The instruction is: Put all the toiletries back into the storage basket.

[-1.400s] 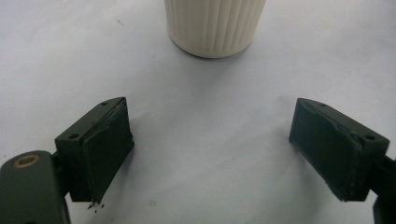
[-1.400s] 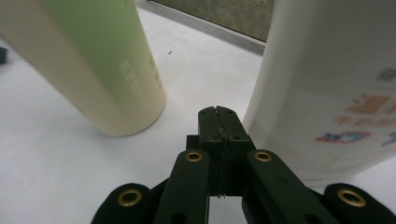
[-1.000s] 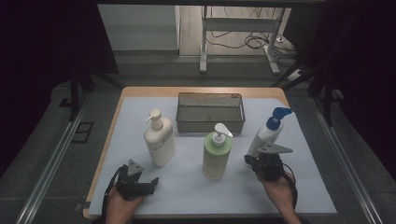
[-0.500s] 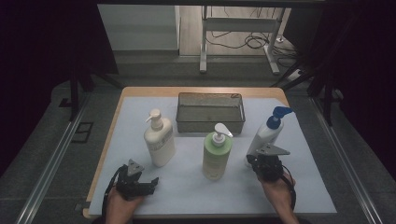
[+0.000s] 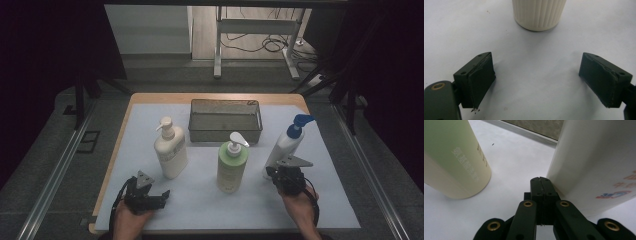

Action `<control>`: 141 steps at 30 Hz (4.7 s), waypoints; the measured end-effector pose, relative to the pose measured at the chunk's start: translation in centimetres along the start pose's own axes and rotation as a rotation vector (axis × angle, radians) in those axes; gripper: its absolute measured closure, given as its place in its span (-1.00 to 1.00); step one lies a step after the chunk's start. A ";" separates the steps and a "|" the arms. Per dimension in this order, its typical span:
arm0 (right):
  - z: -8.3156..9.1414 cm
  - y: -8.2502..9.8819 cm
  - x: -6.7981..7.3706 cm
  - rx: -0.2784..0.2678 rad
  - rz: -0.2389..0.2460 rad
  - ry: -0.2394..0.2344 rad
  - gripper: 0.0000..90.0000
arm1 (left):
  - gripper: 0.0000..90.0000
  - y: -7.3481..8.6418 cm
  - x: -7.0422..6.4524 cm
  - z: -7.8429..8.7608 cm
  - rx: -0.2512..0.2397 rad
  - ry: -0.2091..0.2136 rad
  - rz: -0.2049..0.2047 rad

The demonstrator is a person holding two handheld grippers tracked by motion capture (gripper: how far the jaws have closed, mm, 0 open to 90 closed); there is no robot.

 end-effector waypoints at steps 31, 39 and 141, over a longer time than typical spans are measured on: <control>1.4 1.6 -2.3 -0.003 -0.039 0.019 0.99 | -0.72 0.0 0.0 0.0 0.000 0.000 0.000; 0.7 1.6 -2.3 0.001 -0.037 0.035 0.99 | -0.72 0.0 0.0 0.0 0.000 0.000 0.000; 3.7 -5.6 -9.3 -0.123 -0.100 0.138 -0.18 | -0.72 0.0 0.0 0.0 0.001 0.002 0.001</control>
Point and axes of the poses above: each handheld gripper's, and its own axes: z roughly backward along the jaws, y roughly out of its underside, x roughly to its left, the point moved 9 cm from there along -z, roughly forward along the jaws, and after that the axes turned 4 degrees about -z, right-handed, at the moved point
